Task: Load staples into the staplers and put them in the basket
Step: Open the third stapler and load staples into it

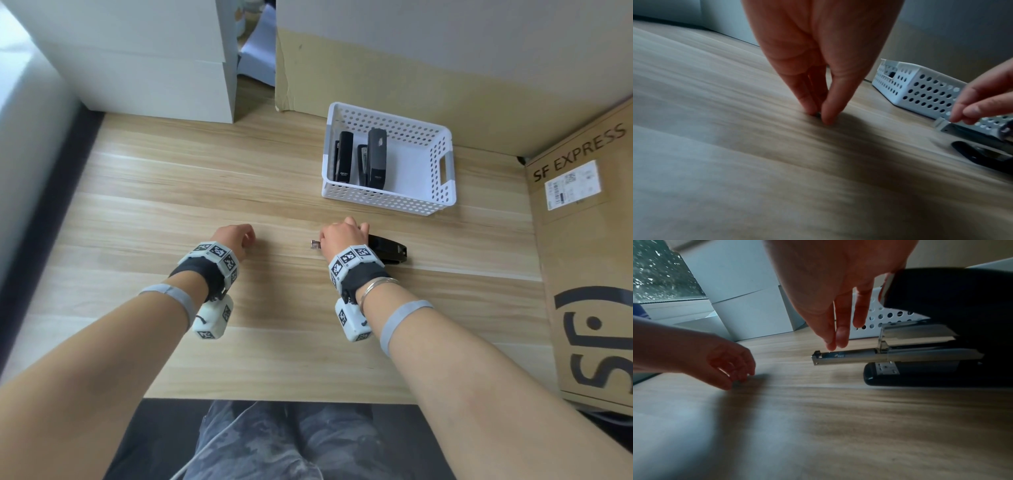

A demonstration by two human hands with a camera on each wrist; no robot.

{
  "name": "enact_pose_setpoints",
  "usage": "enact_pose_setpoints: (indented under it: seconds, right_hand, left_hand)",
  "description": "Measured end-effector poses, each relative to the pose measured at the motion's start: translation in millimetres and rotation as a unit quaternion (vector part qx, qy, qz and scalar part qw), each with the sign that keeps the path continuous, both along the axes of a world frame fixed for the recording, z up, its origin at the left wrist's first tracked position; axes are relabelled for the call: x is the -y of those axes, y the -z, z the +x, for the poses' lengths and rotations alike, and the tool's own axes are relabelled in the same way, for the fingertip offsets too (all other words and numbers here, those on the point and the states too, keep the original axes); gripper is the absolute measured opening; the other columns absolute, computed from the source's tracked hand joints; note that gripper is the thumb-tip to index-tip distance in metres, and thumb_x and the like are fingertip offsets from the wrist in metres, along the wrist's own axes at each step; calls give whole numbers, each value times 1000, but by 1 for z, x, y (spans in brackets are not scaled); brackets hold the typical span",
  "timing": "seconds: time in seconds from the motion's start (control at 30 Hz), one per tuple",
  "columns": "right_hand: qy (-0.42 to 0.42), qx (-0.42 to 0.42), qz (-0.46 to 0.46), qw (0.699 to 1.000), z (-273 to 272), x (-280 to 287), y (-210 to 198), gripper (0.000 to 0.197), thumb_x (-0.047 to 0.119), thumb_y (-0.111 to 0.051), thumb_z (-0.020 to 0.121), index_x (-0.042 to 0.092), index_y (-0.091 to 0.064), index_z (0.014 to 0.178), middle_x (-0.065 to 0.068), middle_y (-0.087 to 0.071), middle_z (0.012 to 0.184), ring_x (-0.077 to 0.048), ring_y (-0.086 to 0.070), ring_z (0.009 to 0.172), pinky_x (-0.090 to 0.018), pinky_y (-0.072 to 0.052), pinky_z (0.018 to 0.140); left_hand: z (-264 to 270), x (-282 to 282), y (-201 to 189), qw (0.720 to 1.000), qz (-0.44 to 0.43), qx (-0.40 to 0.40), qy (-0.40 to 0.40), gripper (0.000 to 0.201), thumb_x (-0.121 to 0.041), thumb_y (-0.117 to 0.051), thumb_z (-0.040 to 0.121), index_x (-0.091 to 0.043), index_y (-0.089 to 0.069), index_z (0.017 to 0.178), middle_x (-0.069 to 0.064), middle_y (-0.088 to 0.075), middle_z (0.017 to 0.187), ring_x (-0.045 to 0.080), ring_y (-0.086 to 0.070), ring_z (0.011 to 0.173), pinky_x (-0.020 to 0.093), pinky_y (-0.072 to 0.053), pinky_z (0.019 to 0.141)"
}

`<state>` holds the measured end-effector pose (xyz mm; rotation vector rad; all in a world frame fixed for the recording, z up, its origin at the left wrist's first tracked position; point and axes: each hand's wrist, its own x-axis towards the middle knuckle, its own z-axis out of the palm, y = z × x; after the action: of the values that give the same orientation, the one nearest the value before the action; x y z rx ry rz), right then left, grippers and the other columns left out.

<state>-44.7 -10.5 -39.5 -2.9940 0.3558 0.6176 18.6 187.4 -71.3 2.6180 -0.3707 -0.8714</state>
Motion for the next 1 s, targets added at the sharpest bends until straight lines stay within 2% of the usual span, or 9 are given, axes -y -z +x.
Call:
enact_pose_setpoints:
  seconds: [0.2, 0.33, 0.43, 0.57, 0.63, 0.7, 0.8, 0.9, 1.0]
  right_hand:
    - [-30, 36, 60, 997, -4, 5, 0, 24, 19, -48, 94, 28, -70, 97, 7, -69, 110, -20, -44, 114, -37, -29, 92]
    - [-65, 32, 109, 991, -5, 9, -5, 28, 23, -53, 94, 30, -59, 121, 8, -67, 115, -20, -45, 117, -35, -32, 95]
    - [-72, 33, 134, 988, -6, 12, -7, 33, 22, -57, 92, 30, -54, 124, 6, -66, 112, -21, -48, 115, -37, -37, 97]
    - [-76, 40, 151, 985, -6, 15, -10, 31, 23, -60, 90, 24, -57, 121, 4, -67, 116, -21, -49, 116, -36, -42, 97]
    - [-80, 36, 153, 984, -7, 17, -11, 28, 23, -60, 91, 24, -60, 118, 0, -67, 113, -21, -50, 115, -34, -43, 91]
    - [-82, 28, 157, 984, -7, 18, -11, 26, 26, -59, 90, 27, -62, 116, -2, -65, 110, -22, -51, 113, -33, -43, 87]
    - [-105, 35, 126, 986, -7, 20, -15, 27, 28, -58, 91, 27, -63, 117, 4, -66, 115, -19, -51, 114, -32, -42, 89]
    - [-115, 65, 73, 989, -8, 21, -17, 26, 31, -55, 91, 25, -65, 115, 5, -68, 112, -18, -52, 114, -31, -42, 90]
    - [-82, 48, 42, 995, -8, 25, -15, 25, 29, -54, 91, 24, -68, 111, -2, -64, 109, -22, -54, 111, -31, -41, 94]
  left_hand:
    - [-12, 38, -4, 995, -103, -2, -16, 29, 0, -55, 81, -11, -58, 108, 9, -64, 98, 20, -58, 80, 31, -49, 76]
    - [-20, 62, -11, 981, -195, -20, 1, 43, 7, -54, 78, -14, -51, 116, 4, -53, 91, 25, -62, 76, 29, -47, 68]
    - [-21, 75, -20, 971, -238, -13, 24, 53, 8, -59, 76, -13, -44, 122, 6, -48, 92, 27, -62, 72, 32, -50, 71]
    - [-20, 84, -28, 964, -259, -25, 48, 65, 7, -65, 74, -14, -37, 129, 7, -47, 91, 13, -53, 63, 17, -47, 61]
    - [-19, 87, -29, 962, -266, -38, 49, 71, 8, -66, 73, -17, -35, 131, 7, -48, 92, 18, -56, 67, 18, -49, 65]
    - [-18, 88, -28, 961, -267, -62, 36, 76, 10, -67, 72, -21, -35, 133, 6, -48, 94, 22, -59, 72, 26, -52, 77]
    - [-15, 89, -27, 956, -278, -91, 7, 76, 9, -69, 71, -23, -38, 132, 1, -51, 91, 23, -63, 75, 33, -51, 87]
    - [-11, 90, -26, 953, -283, -99, -45, 70, 4, -72, 71, -24, -43, 128, 1, -55, 94, 22, -62, 80, 35, -52, 87]
    - [-8, 90, -24, 959, -258, -100, -63, 59, 5, -67, 75, -21, -47, 124, 4, -56, 103, 21, -62, 84, 36, -53, 86]
